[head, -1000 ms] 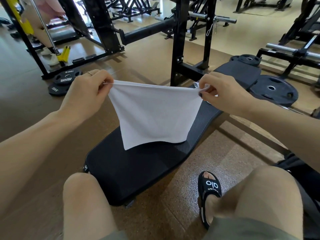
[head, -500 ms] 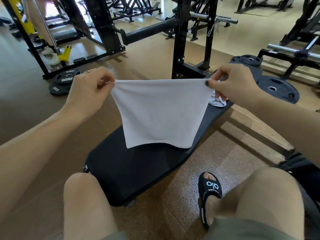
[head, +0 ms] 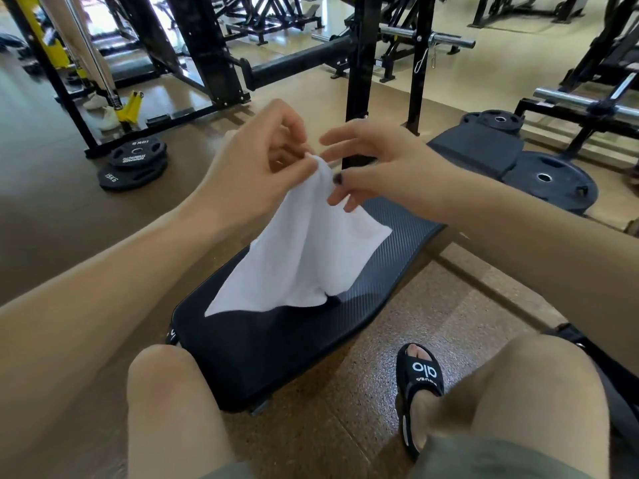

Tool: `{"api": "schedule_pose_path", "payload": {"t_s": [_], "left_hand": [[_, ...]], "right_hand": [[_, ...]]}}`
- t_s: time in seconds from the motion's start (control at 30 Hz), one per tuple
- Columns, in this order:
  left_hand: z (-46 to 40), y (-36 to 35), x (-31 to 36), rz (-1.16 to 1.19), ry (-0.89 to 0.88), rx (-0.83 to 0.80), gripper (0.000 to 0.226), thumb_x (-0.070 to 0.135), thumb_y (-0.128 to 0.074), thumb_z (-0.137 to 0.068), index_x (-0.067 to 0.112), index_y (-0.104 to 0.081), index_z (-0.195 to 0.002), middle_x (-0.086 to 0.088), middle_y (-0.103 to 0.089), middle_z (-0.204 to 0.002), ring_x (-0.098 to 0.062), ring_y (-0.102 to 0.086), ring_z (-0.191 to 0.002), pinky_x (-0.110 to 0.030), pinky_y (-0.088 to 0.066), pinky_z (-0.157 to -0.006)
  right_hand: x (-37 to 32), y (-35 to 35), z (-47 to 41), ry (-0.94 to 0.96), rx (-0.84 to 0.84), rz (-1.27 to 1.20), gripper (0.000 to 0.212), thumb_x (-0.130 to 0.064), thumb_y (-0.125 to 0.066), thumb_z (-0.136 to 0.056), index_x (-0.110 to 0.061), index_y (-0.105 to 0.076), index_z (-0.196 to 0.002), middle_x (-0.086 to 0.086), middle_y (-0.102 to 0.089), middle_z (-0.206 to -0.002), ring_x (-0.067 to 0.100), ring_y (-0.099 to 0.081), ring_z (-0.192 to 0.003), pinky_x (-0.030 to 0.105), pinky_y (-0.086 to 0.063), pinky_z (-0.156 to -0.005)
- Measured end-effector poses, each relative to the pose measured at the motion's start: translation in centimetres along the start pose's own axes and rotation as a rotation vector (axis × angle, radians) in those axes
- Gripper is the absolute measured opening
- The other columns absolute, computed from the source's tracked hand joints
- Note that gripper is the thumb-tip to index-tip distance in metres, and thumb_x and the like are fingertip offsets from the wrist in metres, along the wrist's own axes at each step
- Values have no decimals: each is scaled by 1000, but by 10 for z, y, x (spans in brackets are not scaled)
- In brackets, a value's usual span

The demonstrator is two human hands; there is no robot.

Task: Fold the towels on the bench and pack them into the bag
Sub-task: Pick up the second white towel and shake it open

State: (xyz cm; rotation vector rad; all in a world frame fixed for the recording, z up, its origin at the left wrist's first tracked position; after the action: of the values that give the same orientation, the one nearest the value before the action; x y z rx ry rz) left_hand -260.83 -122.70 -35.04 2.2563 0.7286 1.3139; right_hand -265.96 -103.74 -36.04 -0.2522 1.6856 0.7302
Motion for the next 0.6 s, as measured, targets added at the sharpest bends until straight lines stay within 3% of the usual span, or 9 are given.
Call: {"api": "schedule_pose_path", "payload": {"t_s": [0.13,0.27,0.47,0.6], "left_hand": [[1,-3,5,14,21,-16,22,14,-74,-93,7,-54,-98,-3,-68,-93,-10,-74,-79,-22,-58,-74],[6,-5,1,-3,32,-38,17,21,-72,-95,11,-59,-94,-1,-72,-91,-12,-74,-83,-38,-60,-79],[32,-24,-12,74,104,-89,15,13,-69,-95,9,-55,-101,-2,-67,-104,-15,-71,-88,-40,-59,-78],[39,-30,-17,43,79,-14,12,11,-66,-97,14,-55,-99,3,-65,-99,-15,-68,-87,-34,-59,-75]], "right_hand": [[3,-8,-3,22,6,-86,25,9,-59,-93,3,-61,-118,29,-70,-100,31,-74,-79,32,-60,-71],[7,-11,-3,62,23,-75,11,5,-60,-95,4,-67,-104,17,-70,-79,28,-72,-74,32,-60,-70],[-1,-6,0,81,99,-54,12,10,-53,-96,5,-62,-101,21,-64,-79,25,-70,-62,31,-59,-57],[-2,-5,0,96,96,52,13,8,-52,-94,3,-62,-101,26,-68,-89,31,-75,-70,36,-63,-66]]}}
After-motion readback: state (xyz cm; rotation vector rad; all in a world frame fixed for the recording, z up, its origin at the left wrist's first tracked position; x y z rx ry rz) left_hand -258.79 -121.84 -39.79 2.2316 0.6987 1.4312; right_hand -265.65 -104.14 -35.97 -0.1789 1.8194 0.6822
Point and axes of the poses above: each hand's wrist, its own z-axis away from the middle knuckle, its own y-axis out of the back of the hand, x = y × z, the point moved 2 cm from there along -z, towards the middle knuckle
